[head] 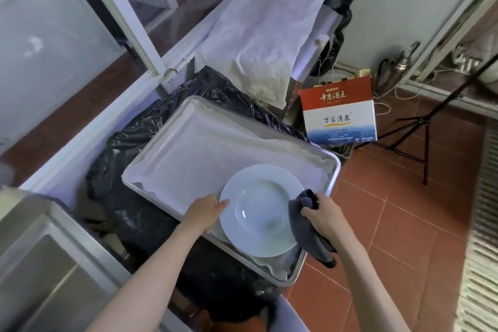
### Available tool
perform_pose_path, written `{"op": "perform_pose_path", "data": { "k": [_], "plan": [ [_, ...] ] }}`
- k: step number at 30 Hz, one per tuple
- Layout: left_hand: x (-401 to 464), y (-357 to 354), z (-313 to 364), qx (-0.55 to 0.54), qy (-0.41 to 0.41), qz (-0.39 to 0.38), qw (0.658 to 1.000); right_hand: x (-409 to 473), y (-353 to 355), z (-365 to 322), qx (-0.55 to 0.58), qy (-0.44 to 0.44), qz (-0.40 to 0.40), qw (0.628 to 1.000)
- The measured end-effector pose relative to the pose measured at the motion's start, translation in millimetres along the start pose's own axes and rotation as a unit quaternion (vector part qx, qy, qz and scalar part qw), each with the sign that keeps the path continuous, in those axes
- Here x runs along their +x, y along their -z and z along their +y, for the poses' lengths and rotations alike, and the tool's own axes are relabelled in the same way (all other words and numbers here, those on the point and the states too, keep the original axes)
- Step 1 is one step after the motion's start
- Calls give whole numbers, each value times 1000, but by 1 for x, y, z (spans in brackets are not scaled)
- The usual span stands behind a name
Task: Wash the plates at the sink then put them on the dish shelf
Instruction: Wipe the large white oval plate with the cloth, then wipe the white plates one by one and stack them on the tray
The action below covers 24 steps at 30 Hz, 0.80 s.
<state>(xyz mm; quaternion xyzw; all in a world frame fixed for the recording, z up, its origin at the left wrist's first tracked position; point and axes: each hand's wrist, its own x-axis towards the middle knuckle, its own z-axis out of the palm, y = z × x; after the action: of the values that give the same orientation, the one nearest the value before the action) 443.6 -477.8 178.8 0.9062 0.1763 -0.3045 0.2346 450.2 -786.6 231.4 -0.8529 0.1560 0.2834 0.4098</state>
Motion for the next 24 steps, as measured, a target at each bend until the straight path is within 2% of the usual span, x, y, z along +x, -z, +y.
{"op": "perform_pose_path", "data": {
  "k": [3,6,10,12,14,16,19,22,24],
  "plan": [
    [-26,8,-1,-45,-7,2,999,-6,-11,-19,62,20,-43,997],
    [-63,12,-12,-200,-43,-44,978,-17,-37,-48,167,21,-112,979],
    [-114,9,-43,-418,-38,-22,907,-38,-96,-89,275,22,-201,940],
    [-139,7,-60,-495,-18,-17,868,-51,-133,-101,322,11,-224,920],
    [-160,3,-81,-540,7,20,842,-69,-170,-109,354,-18,-235,905],
    [-173,-5,-108,-554,33,93,827,-87,-206,-114,339,0,-238,910],
    [-193,-17,-154,-537,52,181,822,-113,-258,-120,271,66,-244,929],
    [-220,-29,-200,-532,60,264,802,-145,-308,-118,178,104,-304,930],
    [-243,-32,-231,-506,78,307,802,-170,-341,-111,120,137,-332,925]
  ]
}}
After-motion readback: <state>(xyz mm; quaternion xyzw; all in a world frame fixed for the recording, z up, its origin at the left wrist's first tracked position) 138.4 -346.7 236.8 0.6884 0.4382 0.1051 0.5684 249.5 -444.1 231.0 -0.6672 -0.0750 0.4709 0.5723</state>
